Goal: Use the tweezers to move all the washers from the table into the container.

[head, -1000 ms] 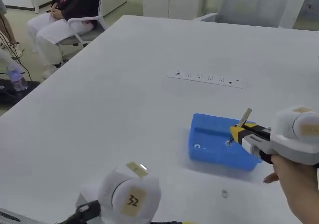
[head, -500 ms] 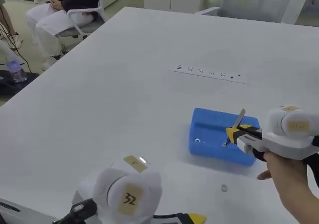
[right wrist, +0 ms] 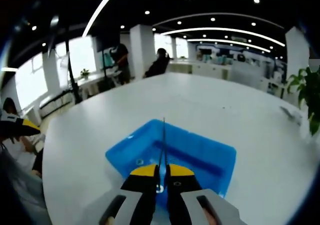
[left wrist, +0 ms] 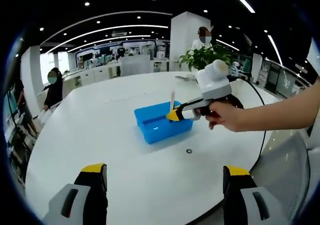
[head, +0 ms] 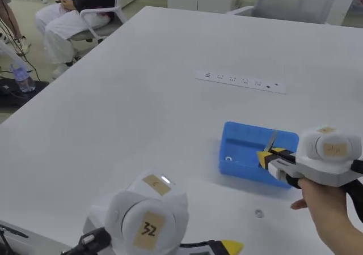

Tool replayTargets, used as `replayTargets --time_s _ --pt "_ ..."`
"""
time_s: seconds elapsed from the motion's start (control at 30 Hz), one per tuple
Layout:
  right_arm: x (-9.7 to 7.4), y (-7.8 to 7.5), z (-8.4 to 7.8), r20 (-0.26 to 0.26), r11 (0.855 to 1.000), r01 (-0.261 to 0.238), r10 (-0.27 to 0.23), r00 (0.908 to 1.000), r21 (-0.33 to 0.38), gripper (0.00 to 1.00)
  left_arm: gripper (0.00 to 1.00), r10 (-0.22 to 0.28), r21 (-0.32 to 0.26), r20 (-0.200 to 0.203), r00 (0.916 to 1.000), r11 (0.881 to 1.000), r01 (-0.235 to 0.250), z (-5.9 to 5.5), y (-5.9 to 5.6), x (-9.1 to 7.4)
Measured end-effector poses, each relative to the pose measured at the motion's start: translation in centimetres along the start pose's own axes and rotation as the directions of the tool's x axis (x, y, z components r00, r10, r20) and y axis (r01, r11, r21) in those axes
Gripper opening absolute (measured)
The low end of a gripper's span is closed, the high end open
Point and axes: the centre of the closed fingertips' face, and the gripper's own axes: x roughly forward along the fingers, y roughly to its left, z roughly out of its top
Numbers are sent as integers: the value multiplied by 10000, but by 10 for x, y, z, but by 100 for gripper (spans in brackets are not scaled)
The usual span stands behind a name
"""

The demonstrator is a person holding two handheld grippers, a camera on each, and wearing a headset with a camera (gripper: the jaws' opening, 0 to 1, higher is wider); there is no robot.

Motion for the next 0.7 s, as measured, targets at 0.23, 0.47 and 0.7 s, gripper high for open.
replayTargets --time_s 0.23,0.47,0.7 --pt "-1 -1 -3 40 9993 -5 3 10000 386 3 99 23 194 93 10000 9998 -25 3 -2 -1" --pt "-7 0 4 270 9976 -55 37 9996 689 4 99 19 393 182 9998 9992 -26 9 -3 -1" --pt "-29 3 25 1006 9968 -161 81 9949 786 4 99 47 415 367 9993 9991 -62 14 -6 -3"
